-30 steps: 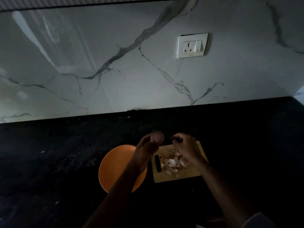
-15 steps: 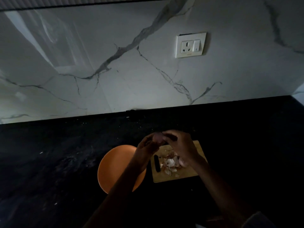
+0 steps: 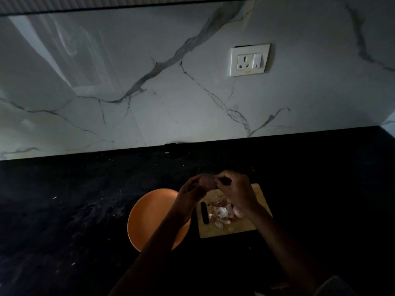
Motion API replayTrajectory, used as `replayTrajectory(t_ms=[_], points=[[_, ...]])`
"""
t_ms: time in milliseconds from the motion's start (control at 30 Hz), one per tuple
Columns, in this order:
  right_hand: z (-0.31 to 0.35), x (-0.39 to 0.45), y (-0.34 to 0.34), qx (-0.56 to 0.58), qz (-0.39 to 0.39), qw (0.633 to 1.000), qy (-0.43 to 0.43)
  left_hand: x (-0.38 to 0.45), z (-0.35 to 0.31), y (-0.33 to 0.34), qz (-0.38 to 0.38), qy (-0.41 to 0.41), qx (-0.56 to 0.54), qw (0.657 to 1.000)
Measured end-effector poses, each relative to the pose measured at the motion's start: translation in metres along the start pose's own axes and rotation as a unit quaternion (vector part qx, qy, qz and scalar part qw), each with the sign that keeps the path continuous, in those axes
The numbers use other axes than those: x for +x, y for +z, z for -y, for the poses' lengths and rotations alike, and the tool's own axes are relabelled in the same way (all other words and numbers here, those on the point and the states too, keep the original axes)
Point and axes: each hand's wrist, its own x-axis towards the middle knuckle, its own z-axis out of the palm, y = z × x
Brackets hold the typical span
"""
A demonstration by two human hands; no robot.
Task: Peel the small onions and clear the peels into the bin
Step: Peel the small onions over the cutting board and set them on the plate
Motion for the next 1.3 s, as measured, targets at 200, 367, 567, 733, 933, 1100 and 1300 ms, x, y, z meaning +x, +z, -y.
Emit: replayTrajectory(t_ms=[200,367,567,733,933,1100,1300], points=[[0.009,0.001,-0.005,0.035,-0.016,0.997,0.071,-0.002,-0.003,0.000,0.017,-0.003,-0.002,1.000],[0.002,-0.002,-0.013,0.069,-0.015,0.987,0.144,-0.001,-0.001,-0.007,0.011,-0.004,-0.020,1.000],[0.000,-0.005,-0.018,0.073,-0.002,0.975,0.208,-0.001,-0.001,-0.008,0.010,0.001,-0.035,0.999],[-0.011,-0.006,-0.009,0.032,0.066,0.975,0.208,0.001,-0.001,-0.006,0.007,-0.008,-0.028,1.000],[-0.009,-0.005,-0.007,0.050,0.118,0.978,0.166,0.001,-0.006,-0.003,-0.010,-0.015,-0.051,0.999],[0.008,0.001,-0.003,0.105,0.102,0.982,0.118,0.007,-0.008,-0.001,0.006,-0.005,-0.047,0.999],[0.009,0.008,-0.003,0.129,0.076,0.983,0.106,0.005,-0.014,0.001,-0.005,-0.031,-0.010,0.999]])
